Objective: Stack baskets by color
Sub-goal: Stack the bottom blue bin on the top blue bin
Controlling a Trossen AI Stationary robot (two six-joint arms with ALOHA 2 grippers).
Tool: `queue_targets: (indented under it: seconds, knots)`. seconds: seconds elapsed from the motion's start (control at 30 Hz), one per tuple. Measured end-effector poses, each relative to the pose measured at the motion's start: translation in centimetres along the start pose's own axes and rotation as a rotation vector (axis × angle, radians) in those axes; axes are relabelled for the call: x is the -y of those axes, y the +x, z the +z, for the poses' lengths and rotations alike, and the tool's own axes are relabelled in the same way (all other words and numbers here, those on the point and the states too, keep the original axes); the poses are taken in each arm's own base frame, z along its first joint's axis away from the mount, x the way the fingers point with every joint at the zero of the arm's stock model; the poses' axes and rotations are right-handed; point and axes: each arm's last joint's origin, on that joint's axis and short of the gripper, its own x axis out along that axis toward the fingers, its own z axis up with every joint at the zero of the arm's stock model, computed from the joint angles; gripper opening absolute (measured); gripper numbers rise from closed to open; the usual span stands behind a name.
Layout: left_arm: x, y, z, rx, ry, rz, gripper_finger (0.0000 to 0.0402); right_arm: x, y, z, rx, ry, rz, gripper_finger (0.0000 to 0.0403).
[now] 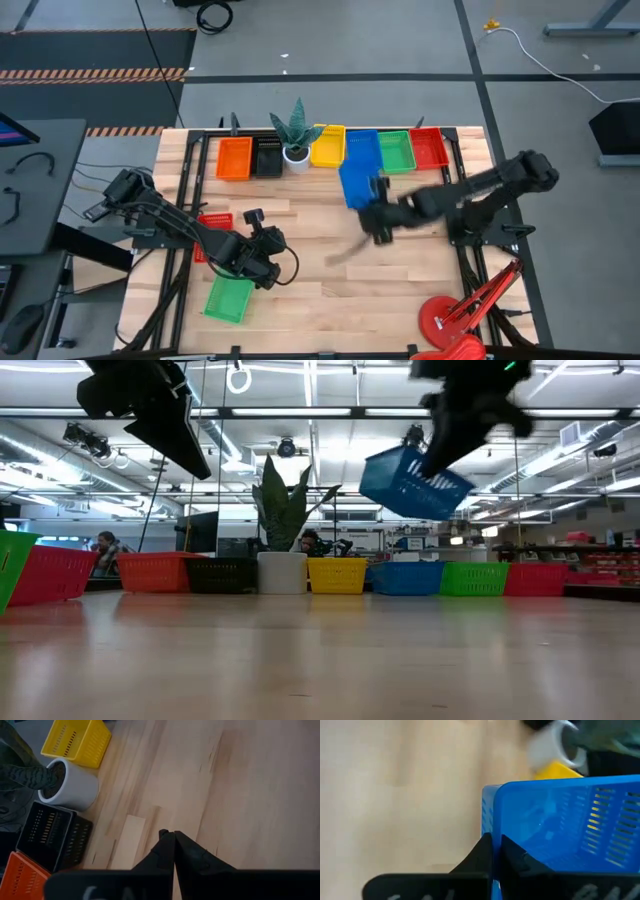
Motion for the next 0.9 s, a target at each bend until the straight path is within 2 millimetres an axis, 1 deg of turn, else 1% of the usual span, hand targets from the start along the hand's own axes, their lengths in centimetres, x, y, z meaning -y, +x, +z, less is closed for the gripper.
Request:
queue_targets:
  seconds: [0.07,0.2,0.27,0.33,0.4,0.47,0.63,0.73,0.9]
  knots:
    - [0.0,0.0,0.0,0.0,0.0,0.0,0.0016,2.6,1.5,-0.3,-0.035,0.02,-0.047,0.001]
    - [0.0,0.0,0.0,0.0,0.0,0.0,0.0018,7.6,3.8,-1.7,-0.106,0.095,-0.138,0.001]
    - [0.0,0.0,0.0,0.0,0.0,0.0,0.0015,9.4,4.6,-2.3,-0.102,0.13,-0.116,0.001]
    - [0.0,0.0,0.0,0.0,0.0,0.0,0.0011,10.6,5.7,-2.9,-0.084,0.145,-0.076,0.001]
    - [0.0,0.0,0.0,0.001,-0.001,0.0,0.0009,11.2,6.9,-3.6,-0.099,0.146,-0.062,0.001]
    - [0.0,0.0,0.0,0.004,-0.005,-0.002,0.001,11.6,8.2,-4.0,-0.123,0.135,-0.063,0.001]
    - [0.0,0.0,0.1,0.007,-0.008,-0.005,0.002,11.4,11.2,-4.9,-0.226,0.119,-0.029,0.0011]
    - [0.0,0.0,0.1,0.006,-0.007,-0.004,0.0021,11.1,12.3,-5.3,-0.264,0.114,-0.013,0.0013]
    - [0.0,0.0,0.1,0.006,-0.007,-0.004,0.0014,10.8,12.4,-5.5,-0.292,0.085,0.005,0.003]
